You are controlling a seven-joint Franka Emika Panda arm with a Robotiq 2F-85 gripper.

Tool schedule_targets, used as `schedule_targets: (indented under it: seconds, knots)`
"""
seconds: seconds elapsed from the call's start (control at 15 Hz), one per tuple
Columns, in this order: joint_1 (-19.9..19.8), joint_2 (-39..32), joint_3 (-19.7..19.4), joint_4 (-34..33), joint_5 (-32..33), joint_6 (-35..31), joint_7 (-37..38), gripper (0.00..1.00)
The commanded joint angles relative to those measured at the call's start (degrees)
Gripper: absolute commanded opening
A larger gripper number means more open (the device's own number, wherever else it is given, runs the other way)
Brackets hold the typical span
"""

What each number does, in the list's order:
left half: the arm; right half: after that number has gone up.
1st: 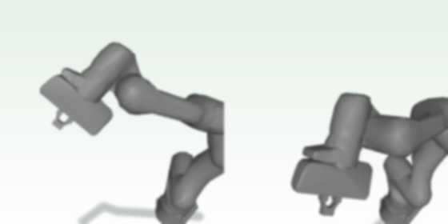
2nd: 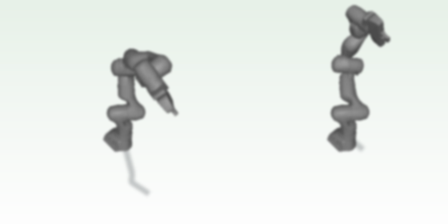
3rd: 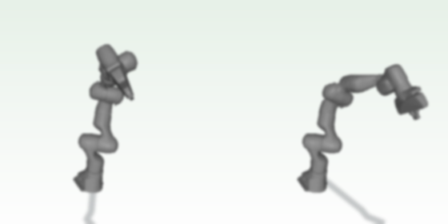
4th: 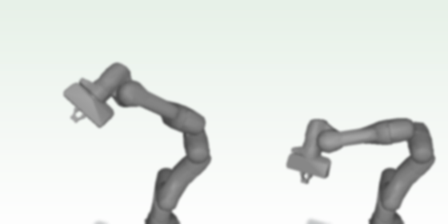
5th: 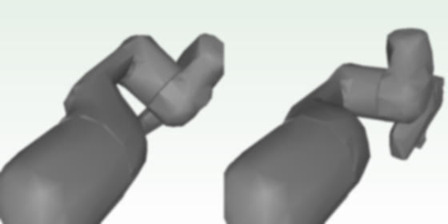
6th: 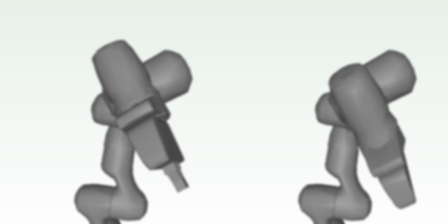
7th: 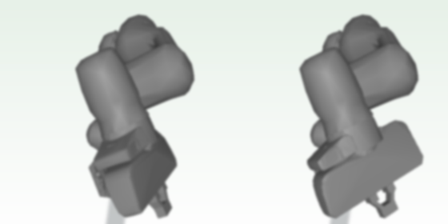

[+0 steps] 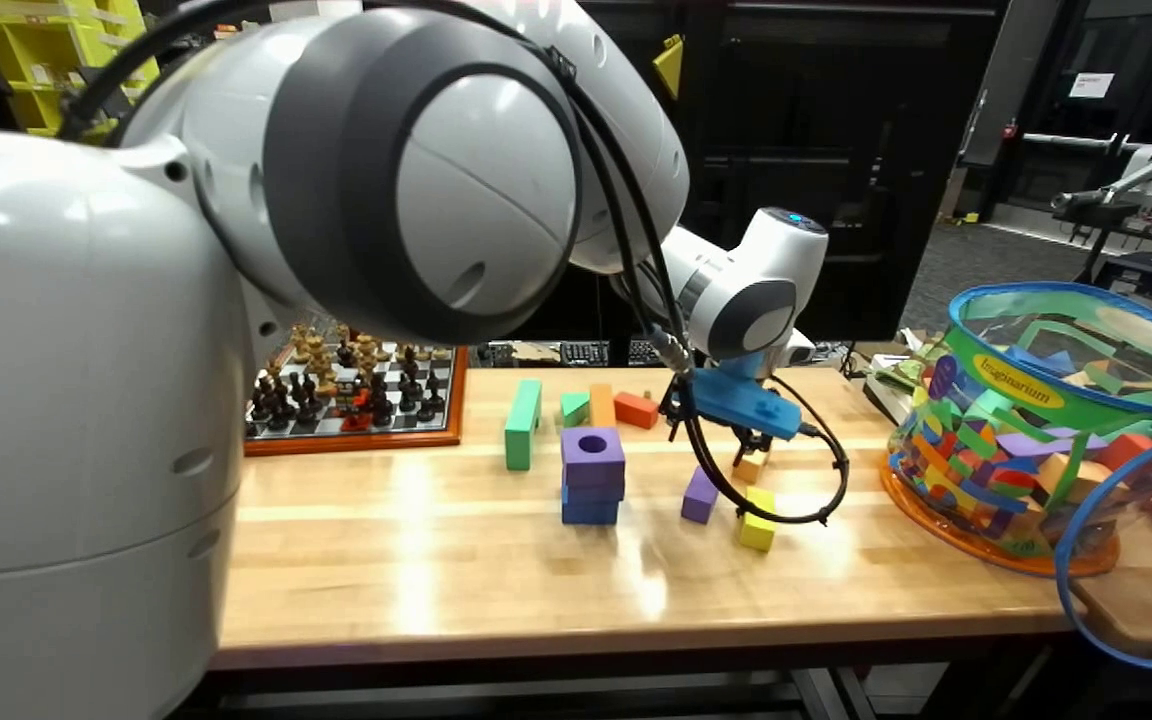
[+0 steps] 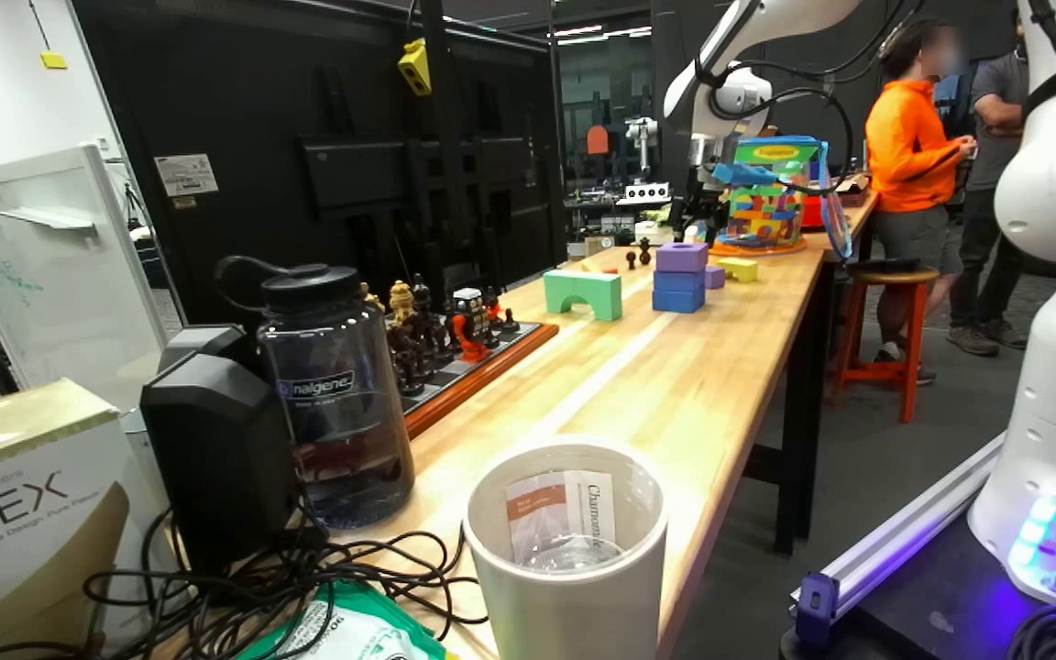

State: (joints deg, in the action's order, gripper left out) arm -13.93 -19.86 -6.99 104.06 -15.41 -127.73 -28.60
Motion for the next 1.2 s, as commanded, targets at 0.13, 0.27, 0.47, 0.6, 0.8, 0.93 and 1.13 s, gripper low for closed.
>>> schedule_targets:
  seconds: [0.13, 0.27, 0.47, 0.6, 0.8, 0.93, 1.13]
  knots:
    - [-1.3, -0.9, 0.8, 0.0, 1.4, 1.0, 1.1, 1.0]
    - [-1.5, -1.2, 0.9, 0.2, 1.5, 1.2, 1.0, 1.0]
    - [-1.6, -0.8, 0.9, 1.3, 1.8, 1.9, 0.4, 1.0]
    - [-1.5, -0.4, 0.8, 2.1, 2.7, 2.1, 0.0, 1.0]
    - [-1.5, 0.0, 0.7, 2.9, 4.2, 2.3, -0.1, 1.0]
    - [-1.6, 0.0, 0.8, 3.0, 4.8, 2.6, -0.3, 1.0]
    - [-1.4, 0.0, 0.8, 3.5, 6.0, 2.5, -0.3, 1.0]
